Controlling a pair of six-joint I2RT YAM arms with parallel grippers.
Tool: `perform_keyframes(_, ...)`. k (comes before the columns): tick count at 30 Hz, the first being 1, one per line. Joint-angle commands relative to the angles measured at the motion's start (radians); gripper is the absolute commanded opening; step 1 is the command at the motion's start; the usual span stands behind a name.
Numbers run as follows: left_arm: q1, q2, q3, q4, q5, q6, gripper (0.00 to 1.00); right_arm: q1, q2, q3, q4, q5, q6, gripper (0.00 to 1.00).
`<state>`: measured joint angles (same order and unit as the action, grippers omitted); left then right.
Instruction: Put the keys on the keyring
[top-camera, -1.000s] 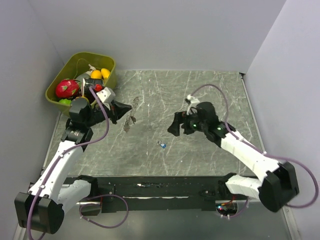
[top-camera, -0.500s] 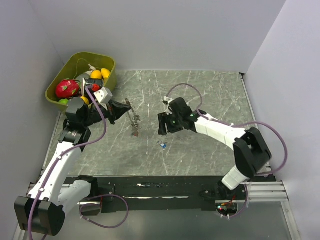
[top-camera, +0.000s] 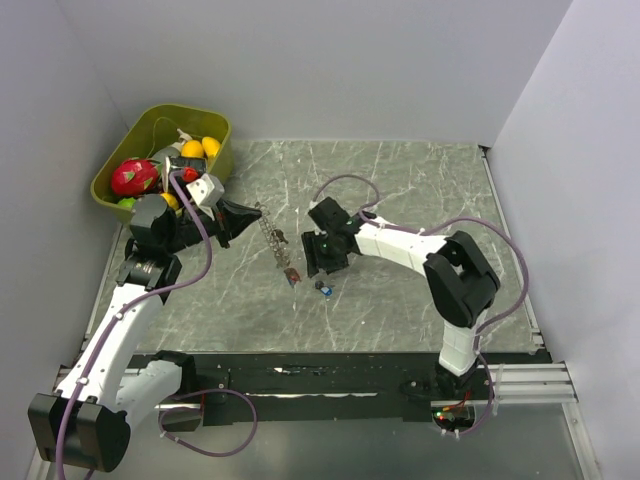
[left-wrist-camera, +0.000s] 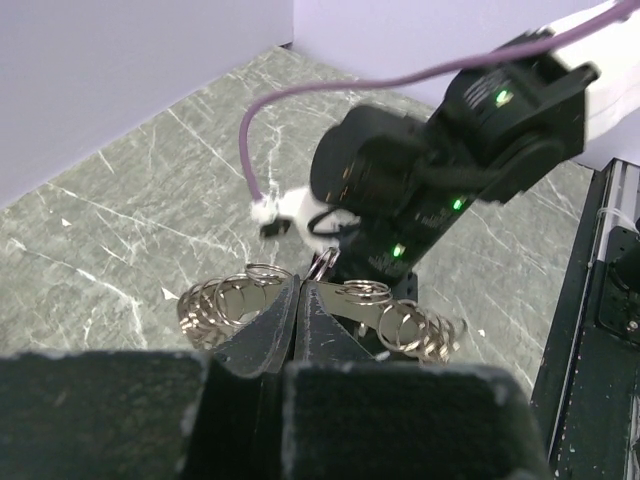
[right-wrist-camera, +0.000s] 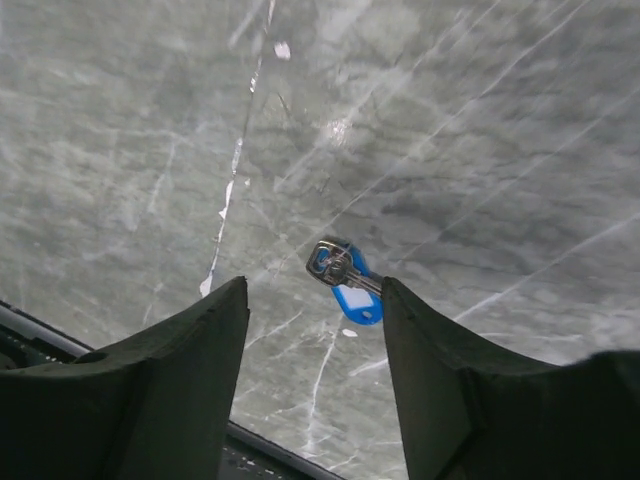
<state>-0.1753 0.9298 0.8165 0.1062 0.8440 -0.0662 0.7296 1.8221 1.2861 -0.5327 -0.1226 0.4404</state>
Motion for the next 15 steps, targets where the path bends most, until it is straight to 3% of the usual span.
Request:
perform_keyframes(1,0.003,-0.031,0.023,0.084,0.032,-0.018,0.01,0.017,0.055,0.050,-0.049,0.018,0.053,0.60)
perform_keyframes(9,0.003,-0.032,0.006,0.113,0.043,-0.046,0.01,0.017,0.103,0.074,-0.050,0.054,0.049,0.52)
perform_keyframes(15,0.003,-0.022,0.004,0.115,0.050,-0.052,0.01,0.017,0.124,0.088,-0.043,0.038,0.047,0.39)
